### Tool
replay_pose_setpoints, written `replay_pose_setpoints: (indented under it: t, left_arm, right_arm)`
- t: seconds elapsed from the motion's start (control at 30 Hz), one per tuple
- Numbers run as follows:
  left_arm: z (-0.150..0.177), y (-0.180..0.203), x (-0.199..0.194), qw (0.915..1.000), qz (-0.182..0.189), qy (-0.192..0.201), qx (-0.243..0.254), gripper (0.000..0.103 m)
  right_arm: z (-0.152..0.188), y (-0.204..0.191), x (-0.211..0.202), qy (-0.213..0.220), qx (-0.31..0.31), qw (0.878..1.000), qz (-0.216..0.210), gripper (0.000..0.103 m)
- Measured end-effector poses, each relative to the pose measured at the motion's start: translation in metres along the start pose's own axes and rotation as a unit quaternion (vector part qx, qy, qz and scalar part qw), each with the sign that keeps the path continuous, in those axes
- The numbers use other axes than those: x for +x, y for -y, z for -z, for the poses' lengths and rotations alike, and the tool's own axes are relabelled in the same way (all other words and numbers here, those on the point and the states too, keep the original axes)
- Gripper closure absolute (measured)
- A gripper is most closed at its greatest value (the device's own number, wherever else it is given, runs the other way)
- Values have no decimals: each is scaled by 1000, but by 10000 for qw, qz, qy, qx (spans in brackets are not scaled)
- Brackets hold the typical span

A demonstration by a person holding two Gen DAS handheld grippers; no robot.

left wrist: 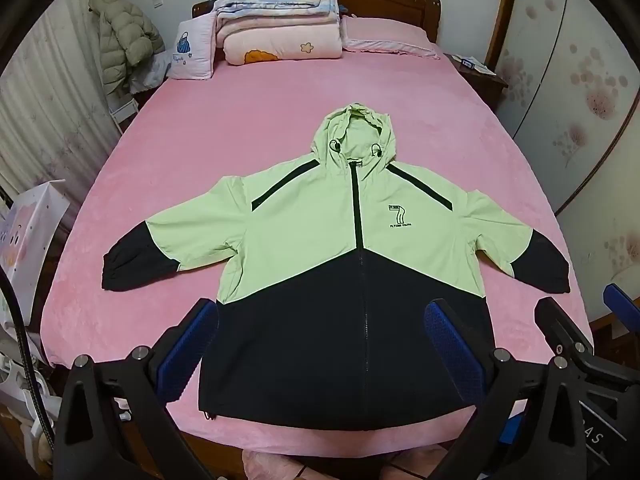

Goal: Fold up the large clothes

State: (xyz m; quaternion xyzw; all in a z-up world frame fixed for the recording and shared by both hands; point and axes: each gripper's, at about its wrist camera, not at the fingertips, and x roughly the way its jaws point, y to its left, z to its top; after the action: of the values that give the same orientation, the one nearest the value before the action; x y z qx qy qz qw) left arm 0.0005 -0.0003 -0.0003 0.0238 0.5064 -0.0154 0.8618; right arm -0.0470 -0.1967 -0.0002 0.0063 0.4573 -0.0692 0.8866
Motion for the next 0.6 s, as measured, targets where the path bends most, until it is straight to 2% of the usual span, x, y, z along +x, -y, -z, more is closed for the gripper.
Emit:
replay_pose_setpoints:
  t: [0.3, 0.6]
  left_arm:
    - [0, -4, -3, 9998, 156, 113, 78, 8]
    - [-2, -5, -10, 9996, 284, 83, -38, 9]
  right_arm:
    - [1, -1, -2, 34, 0, 10000, 1, 1]
    - [1, -3, -7, 97, 8, 9999, -92, 3]
